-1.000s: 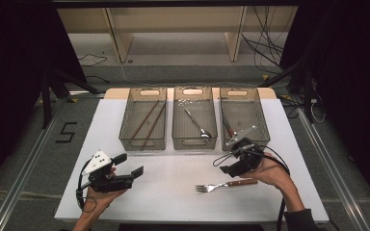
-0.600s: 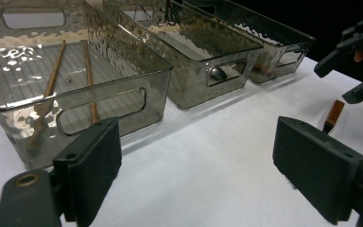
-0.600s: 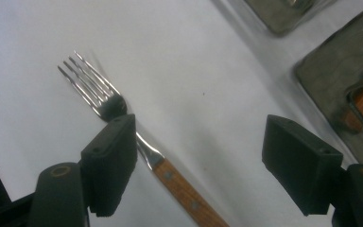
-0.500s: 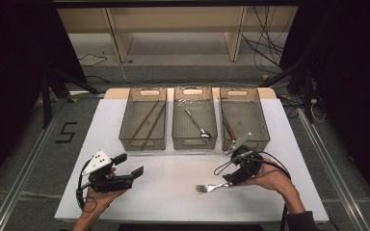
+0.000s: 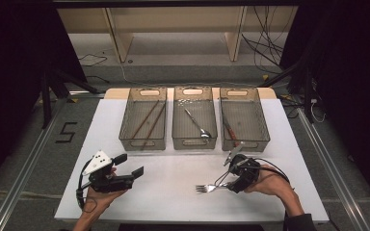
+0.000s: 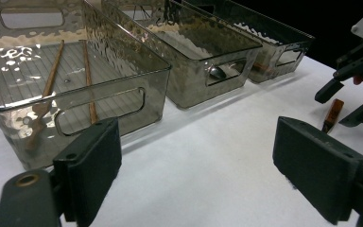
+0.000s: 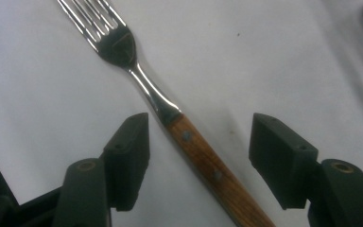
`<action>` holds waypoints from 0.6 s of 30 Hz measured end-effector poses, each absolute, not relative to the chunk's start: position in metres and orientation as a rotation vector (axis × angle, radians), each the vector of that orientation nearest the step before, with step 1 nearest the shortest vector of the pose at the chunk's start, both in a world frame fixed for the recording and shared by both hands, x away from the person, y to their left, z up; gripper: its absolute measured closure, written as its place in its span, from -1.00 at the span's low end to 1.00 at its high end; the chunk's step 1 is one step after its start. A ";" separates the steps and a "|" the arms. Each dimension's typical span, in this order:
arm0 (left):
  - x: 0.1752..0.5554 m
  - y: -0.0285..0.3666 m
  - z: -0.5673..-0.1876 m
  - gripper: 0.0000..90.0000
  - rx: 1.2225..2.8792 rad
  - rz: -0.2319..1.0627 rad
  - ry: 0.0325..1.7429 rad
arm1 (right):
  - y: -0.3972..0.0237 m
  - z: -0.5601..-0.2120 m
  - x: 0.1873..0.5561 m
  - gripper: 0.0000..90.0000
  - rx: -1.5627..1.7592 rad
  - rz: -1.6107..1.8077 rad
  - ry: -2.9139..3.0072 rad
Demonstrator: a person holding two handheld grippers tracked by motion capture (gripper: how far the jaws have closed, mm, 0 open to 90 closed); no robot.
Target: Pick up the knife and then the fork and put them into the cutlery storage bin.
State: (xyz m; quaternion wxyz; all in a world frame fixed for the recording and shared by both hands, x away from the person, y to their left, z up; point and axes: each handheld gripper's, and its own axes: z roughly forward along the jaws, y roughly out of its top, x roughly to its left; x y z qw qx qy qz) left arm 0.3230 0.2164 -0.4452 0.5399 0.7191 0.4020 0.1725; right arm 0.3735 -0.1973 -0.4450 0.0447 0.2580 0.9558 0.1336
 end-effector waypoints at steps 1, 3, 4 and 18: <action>0.323 0.216 -0.445 -0.65 1.710 0.410 0.955 | -0.197 -0.446 0.373 -0.07 0.780 0.394 2.927; 0.323 0.216 -0.445 -0.65 1.709 0.409 0.956 | -0.196 -0.448 0.373 0.00 0.759 0.365 2.937; 0.323 0.216 -0.445 -0.65 1.709 0.409 0.956 | -0.195 -0.449 0.373 0.02 0.751 0.355 2.938; 0.323 0.216 -0.445 -0.65 1.710 0.410 0.955 | -0.187 -0.454 0.369 0.37 0.672 0.243 2.959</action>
